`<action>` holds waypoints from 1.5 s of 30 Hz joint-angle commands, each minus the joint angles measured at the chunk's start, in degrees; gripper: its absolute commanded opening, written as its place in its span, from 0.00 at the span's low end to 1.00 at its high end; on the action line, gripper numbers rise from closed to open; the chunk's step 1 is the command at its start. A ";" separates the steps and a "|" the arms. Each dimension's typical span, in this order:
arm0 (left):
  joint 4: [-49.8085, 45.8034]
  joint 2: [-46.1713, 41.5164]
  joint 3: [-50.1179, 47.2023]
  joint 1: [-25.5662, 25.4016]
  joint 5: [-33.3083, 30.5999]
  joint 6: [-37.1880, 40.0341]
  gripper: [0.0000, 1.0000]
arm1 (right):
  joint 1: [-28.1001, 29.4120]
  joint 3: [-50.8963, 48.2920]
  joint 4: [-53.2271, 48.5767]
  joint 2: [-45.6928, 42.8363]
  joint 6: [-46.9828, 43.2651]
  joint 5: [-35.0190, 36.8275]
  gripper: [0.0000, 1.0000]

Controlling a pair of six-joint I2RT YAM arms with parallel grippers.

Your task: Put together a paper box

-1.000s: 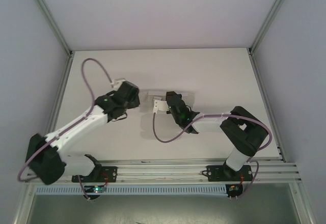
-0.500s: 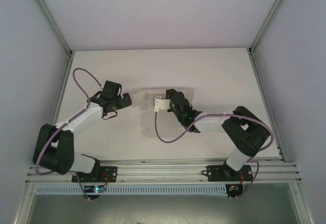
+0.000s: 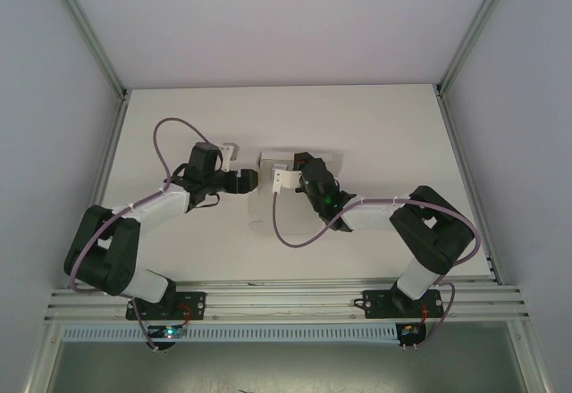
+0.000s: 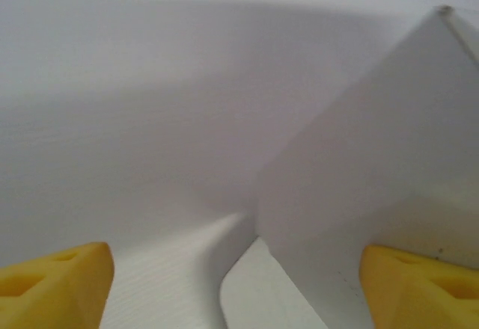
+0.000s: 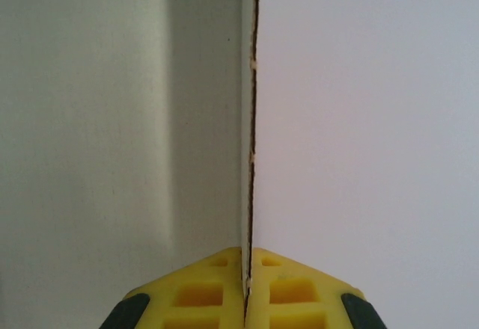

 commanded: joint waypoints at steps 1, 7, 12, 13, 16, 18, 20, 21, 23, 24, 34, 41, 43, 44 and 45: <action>5.47 0.99 2.04 -1.94 3.48 5.02 0.82 | 1.27 0.27 1.11 1.23 0.04 -1.96 0.00; 5.39 4.17 2.99 -3.73 1.59 6.57 0.71 | 1.64 0.02 1.13 2.00 -0.14 -0.61 0.00; 7.53 4.34 0.37 -6.51 -0.46 7.97 0.68 | 1.91 -1.49 2.49 1.55 -0.65 -0.26 0.00; 7.94 4.02 -0.33 -6.90 -0.64 8.15 0.68 | 2.10 -1.95 3.20 1.62 -1.07 -0.02 0.00; 10.87 2.74 -3.19 -7.45 -1.48 8.24 0.68 | 2.20 -3.23 5.95 2.26 -2.95 0.61 0.00; 12.75 2.13 -4.66 -7.45 -3.78 8.23 0.68 | 2.33 -3.81 7.32 2.25 -3.86 1.32 0.00; 12.56 1.83 -4.90 -7.45 -4.95 8.58 0.67 | 2.41 -4.39 7.18 1.77 -3.48 1.62 0.00; 12.23 1.53 -4.99 -7.46 -4.56 8.77 0.67 | 2.46 -4.67 6.73 1.42 -3.33 1.60 0.00; 12.36 0.84 -5.66 -7.45 -2.24 10.07 0.65 | 2.62 -5.22 6.19 1.05 -3.24 1.83 0.00; 12.40 0.25 -6.08 -7.47 -1.00 11.16 0.64 | 2.74 -5.57 6.02 0.87 -3.34 2.00 0.00; 12.03 -1.87 -6.49 -7.50 3.43 16.05 0.57 | 4.56 -10.99 9.63 -0.44 -0.88 3.52 0.00; 9.33 3.69 -1.82 -7.78 12.02 17.11 0.56 | 5.32 -11.95 11.41 -0.20 -0.95 5.01 0.00; 8.62 4.83 -1.11 -8.54 10.04 16.87 0.56 | 5.34 -11.82 11.79 -0.36 -0.84 4.94 0.00; 8.03 5.37 -0.79 -9.04 7.70 16.86 0.57 | 5.46 -11.73 11.60 -0.45 -0.78 4.84 0.00; 7.75 5.89 -0.40 -9.56 5.54 16.64 0.57 | 5.52 -11.73 11.60 -0.54 -0.67 4.60 0.00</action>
